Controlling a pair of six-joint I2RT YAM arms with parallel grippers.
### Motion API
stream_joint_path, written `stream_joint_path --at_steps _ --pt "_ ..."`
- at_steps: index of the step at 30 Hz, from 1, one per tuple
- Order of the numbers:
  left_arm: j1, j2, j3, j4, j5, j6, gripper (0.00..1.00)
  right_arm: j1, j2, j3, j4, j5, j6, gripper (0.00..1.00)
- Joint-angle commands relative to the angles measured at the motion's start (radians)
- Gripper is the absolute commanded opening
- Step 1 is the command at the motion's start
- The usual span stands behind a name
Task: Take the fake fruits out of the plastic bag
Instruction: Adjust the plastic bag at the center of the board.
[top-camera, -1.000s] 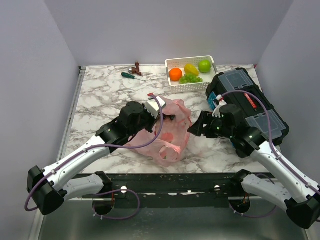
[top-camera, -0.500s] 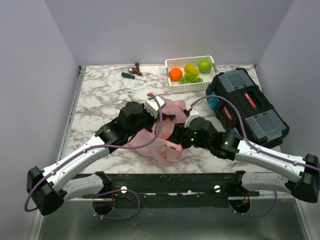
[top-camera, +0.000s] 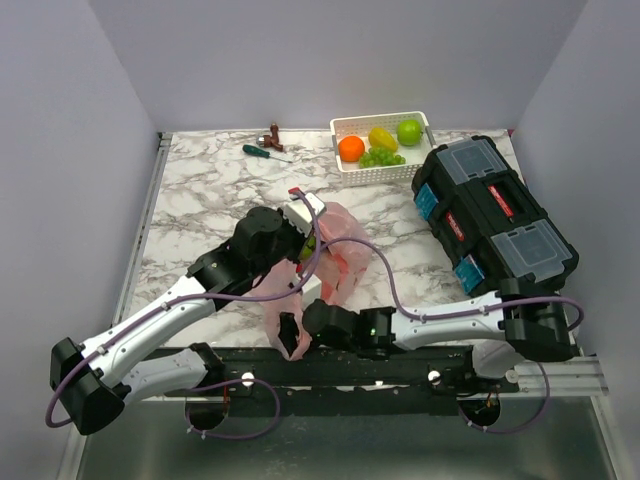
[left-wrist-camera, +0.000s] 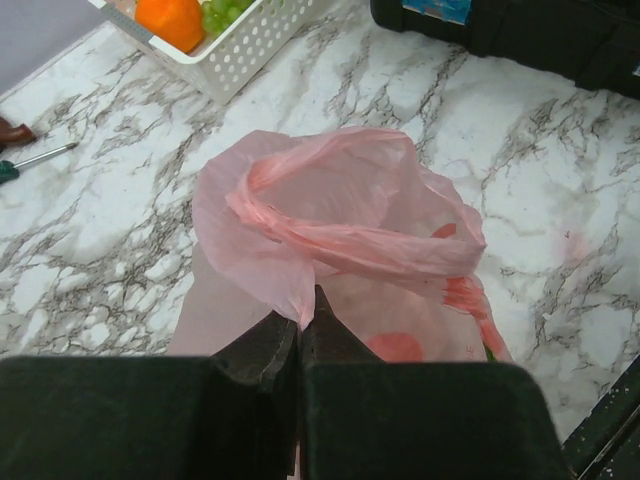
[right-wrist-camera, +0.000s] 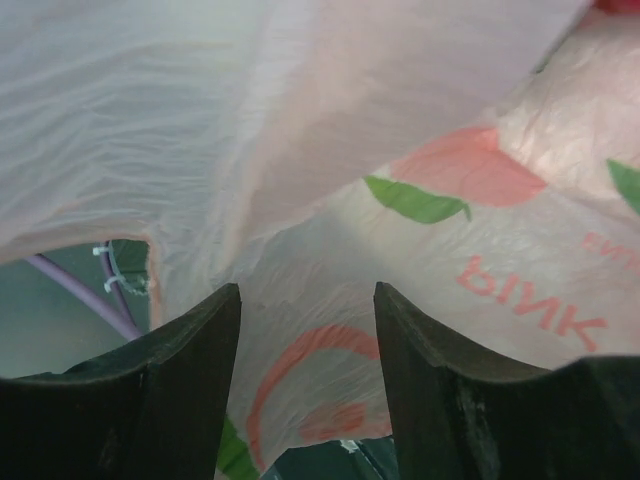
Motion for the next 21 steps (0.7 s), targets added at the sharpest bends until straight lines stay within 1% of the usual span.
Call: stream_joint_path --at_steps 1,3,8,13,15,17,19,21 --pt "-0.004 -0.025 -0.008 0.046 -0.032 0.009 0.00 0.001 -0.098 -0.040 0.083 0.127 -0.018 0.62" --pt "-0.005 -0.025 -0.008 0.049 -0.026 0.009 0.00 -0.006 -0.140 -0.048 0.034 0.183 -0.019 0.66" --pt "-0.005 -0.026 -0.007 0.050 -0.018 0.008 0.00 -0.047 -0.224 -0.047 -0.154 0.319 0.018 0.70" --pt "-0.004 -0.030 -0.013 0.055 -0.025 0.008 0.00 -0.080 -0.299 -0.071 -0.192 0.388 0.022 0.70" --pt "-0.005 -0.028 -0.013 0.053 -0.026 0.010 0.00 -0.086 -0.306 -0.068 -0.213 0.417 0.020 0.68" --pt "-0.004 -0.029 -0.012 0.054 -0.025 0.010 0.00 -0.093 -0.303 -0.064 -0.235 0.441 0.036 0.58" --pt "-0.004 -0.026 -0.013 0.055 -0.025 0.010 0.00 -0.097 -0.288 -0.062 -0.233 0.444 0.036 0.55" --pt "-0.004 -0.025 -0.015 0.058 -0.025 0.010 0.00 -0.097 -0.250 -0.047 -0.211 0.431 -0.005 0.52"
